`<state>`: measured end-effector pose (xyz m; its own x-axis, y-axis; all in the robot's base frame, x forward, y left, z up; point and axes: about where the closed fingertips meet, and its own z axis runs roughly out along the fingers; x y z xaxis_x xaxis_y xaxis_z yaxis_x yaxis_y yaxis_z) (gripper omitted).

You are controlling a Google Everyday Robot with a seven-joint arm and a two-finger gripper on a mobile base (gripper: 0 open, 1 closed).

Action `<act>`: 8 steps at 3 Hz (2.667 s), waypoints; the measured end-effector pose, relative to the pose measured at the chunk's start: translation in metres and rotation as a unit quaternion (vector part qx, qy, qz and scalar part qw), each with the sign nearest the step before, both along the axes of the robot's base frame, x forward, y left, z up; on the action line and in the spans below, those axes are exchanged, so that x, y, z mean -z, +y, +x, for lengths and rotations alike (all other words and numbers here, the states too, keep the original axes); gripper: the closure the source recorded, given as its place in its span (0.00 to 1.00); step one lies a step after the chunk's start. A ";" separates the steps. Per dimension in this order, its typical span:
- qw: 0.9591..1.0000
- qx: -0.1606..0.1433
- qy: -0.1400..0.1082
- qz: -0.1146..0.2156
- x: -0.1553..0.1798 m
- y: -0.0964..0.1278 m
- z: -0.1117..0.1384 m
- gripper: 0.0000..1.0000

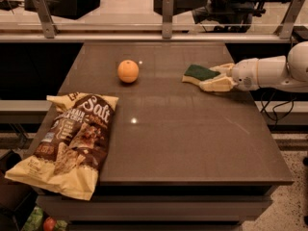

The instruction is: Move sponge near brown chip bag

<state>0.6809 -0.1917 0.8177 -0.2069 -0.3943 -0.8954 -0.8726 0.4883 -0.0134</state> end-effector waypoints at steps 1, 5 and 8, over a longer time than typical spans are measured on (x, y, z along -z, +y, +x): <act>1.000 0.000 0.000 0.000 0.000 0.000 0.000 1.00; 1.000 0.000 0.000 0.000 -0.001 0.000 0.000 1.00; 1.000 0.000 0.000 0.000 -0.002 0.000 0.000 1.00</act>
Offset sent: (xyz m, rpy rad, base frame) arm -0.0319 -0.0232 0.0483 -0.0827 -0.0186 -0.0080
